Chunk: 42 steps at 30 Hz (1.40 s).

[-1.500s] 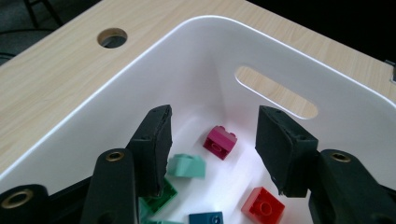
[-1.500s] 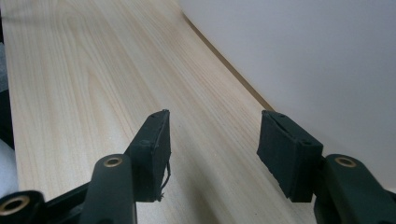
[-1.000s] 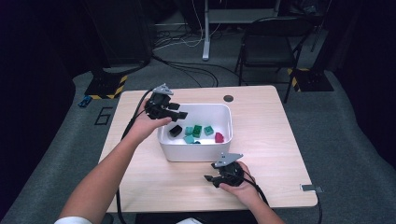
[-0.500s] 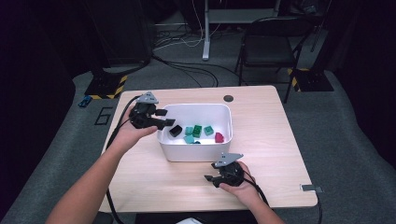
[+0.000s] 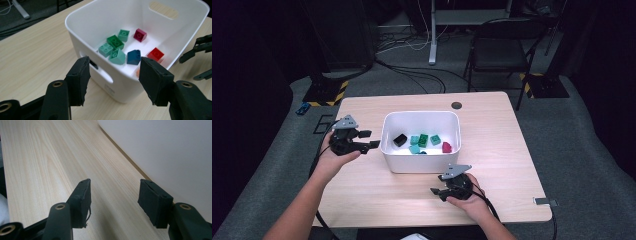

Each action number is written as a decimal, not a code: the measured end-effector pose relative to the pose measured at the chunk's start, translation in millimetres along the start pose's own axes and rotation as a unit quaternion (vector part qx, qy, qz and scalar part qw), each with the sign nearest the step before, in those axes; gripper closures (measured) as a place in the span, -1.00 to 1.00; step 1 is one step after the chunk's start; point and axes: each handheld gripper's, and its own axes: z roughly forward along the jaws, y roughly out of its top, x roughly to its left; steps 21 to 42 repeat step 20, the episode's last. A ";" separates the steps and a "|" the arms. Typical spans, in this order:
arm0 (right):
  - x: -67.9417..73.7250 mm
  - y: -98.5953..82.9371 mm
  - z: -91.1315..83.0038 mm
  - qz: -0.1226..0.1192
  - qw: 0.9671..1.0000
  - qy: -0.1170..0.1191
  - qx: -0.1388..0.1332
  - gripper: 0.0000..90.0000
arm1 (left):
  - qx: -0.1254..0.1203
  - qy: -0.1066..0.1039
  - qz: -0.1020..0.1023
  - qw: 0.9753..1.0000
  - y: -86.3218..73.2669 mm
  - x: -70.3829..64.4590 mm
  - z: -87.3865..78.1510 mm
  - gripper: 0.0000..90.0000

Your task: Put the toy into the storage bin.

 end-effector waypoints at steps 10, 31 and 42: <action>0.0 -0.7 1.5 -0.001 1.000 -0.001 0.002 -0.05 | 0.000 0.012 -0.035 0.999 -37.6 11.9 6.5 -0.12; -1.0 -1.0 -1.2 -0.003 1.000 -0.006 0.004 -0.11 | 0.023 0.039 -0.040 0.998 -69.4 17.2 27.9 -0.16; -1.0 -1.0 -1.2 -0.003 1.000 -0.006 0.004 -0.11 | 0.023 0.039 -0.040 0.998 -69.4 17.2 27.9 -0.16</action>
